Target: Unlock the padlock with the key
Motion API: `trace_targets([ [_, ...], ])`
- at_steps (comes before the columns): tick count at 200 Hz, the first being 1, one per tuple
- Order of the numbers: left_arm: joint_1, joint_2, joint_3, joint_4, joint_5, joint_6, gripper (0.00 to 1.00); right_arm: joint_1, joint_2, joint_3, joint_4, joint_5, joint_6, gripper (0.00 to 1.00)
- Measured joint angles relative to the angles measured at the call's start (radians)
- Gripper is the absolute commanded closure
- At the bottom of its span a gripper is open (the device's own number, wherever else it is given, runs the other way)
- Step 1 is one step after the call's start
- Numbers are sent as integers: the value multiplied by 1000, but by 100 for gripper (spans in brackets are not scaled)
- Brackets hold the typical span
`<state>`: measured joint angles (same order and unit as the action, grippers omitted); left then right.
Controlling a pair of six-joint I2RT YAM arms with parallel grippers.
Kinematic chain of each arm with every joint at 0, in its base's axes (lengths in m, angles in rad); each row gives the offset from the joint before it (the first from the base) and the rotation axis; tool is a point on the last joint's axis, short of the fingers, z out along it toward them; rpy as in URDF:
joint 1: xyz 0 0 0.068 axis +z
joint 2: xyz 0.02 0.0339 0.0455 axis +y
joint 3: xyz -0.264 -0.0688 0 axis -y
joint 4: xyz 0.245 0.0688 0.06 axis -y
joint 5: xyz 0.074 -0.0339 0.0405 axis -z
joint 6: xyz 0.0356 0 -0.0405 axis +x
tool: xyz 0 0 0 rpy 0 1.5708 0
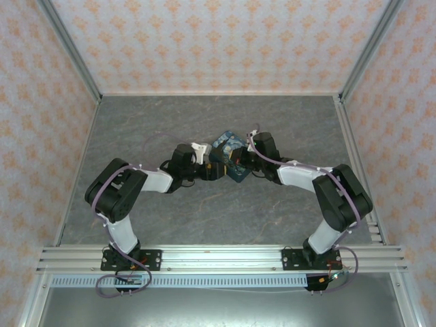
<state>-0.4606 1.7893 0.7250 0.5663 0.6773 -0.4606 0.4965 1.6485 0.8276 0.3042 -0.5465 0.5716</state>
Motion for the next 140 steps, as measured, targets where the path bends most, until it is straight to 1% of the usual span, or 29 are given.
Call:
trace_targets([
  [83,-14,78,40,31,19,18,29,0,0,-24,41,4,0,100],
  [140,-18,122,54,83,25,26,37,0,2,-24,45,5,-8,100],
])
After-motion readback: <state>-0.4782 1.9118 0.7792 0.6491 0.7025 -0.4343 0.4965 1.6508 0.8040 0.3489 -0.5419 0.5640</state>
